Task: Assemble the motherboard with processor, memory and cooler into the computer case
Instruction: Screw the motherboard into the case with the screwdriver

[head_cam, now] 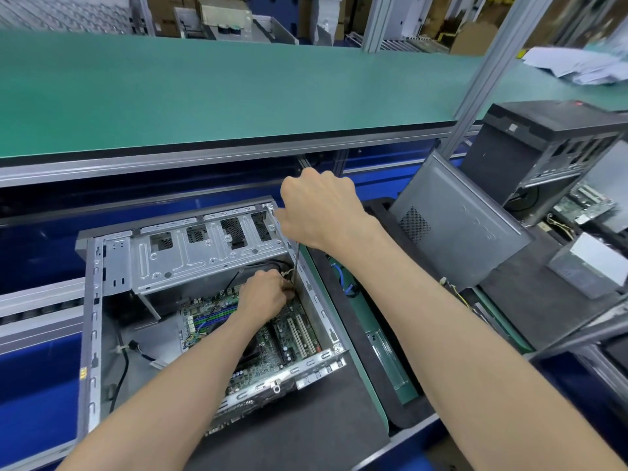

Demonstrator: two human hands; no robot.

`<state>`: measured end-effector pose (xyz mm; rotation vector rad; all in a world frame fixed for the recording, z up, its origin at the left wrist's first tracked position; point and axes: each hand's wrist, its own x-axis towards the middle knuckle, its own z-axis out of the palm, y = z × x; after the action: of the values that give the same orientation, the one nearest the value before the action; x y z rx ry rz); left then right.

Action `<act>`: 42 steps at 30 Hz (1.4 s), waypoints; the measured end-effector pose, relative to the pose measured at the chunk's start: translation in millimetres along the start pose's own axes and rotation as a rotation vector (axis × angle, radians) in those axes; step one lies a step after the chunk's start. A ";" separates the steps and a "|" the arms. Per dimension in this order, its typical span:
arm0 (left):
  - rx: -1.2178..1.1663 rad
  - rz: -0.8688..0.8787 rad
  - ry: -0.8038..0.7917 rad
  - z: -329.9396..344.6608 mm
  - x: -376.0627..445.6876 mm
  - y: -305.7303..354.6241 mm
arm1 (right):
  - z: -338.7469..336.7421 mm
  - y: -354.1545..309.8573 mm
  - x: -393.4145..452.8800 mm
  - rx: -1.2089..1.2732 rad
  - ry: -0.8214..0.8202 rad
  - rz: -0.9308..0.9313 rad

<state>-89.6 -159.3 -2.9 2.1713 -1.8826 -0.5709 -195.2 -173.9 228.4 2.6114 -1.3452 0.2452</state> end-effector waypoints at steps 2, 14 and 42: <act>0.064 0.007 -0.019 -1.9 -5.8 -4.8 | -3.0 2.5 -0.6 0.121 -0.072 -0.028; 0.486 0.226 -0.065 -1.1 -34.9 -18.5 | -3.4 0.6 0.8 0.122 -0.098 -0.035; 0.524 0.282 -0.056 0.8 -34.0 -18.2 | -4.6 5.6 -9.7 0.246 -0.103 -0.038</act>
<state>-77.2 -122.9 -5.8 2.1111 -2.5378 -0.0860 -205.6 -168.3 231.1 2.8855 -1.3746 0.2917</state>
